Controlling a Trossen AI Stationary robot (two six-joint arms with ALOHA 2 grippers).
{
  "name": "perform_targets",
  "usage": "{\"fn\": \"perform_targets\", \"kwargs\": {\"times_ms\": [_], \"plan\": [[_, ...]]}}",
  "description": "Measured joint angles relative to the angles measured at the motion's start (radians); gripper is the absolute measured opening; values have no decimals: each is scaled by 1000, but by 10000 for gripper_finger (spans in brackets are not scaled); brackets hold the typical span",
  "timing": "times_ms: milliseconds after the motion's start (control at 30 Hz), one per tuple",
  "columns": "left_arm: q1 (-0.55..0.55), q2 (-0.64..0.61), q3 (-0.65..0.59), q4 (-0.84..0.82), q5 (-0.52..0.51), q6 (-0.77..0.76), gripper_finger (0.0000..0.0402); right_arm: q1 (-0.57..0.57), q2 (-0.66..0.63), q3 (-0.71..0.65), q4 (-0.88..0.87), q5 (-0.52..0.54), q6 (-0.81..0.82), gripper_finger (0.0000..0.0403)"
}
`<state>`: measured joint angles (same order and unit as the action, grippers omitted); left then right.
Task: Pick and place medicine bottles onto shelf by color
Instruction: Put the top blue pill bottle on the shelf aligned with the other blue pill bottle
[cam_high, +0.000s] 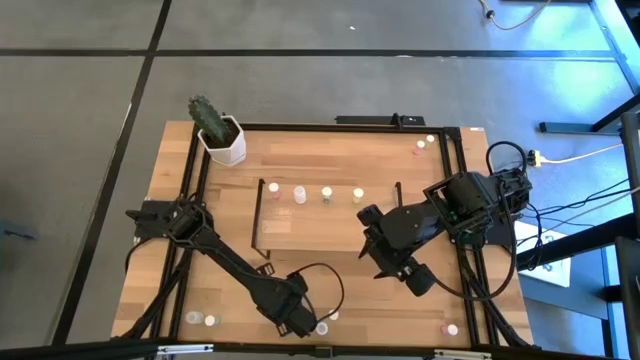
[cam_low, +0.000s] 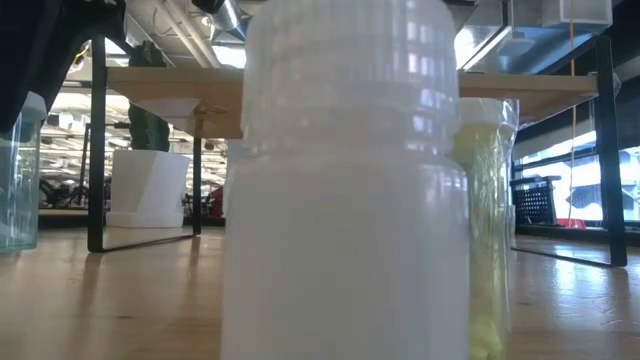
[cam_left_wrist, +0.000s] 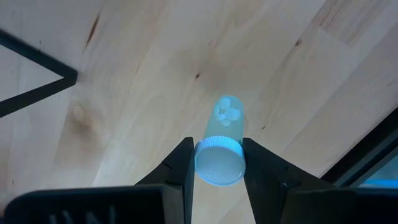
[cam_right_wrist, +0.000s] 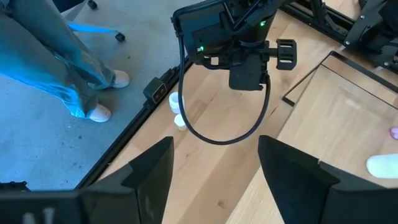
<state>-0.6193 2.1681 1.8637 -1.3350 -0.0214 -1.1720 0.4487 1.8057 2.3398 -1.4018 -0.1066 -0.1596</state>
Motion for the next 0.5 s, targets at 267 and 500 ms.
{"fn": "perform_targets", "kwargs": {"times_ms": [267,500], "plan": [[0,0,0,0,0,-34,95,0,0,0,0,0,0,236],[12,0,0,-8,24,-81,95,0,0,0,-1,0,0,236]]}}
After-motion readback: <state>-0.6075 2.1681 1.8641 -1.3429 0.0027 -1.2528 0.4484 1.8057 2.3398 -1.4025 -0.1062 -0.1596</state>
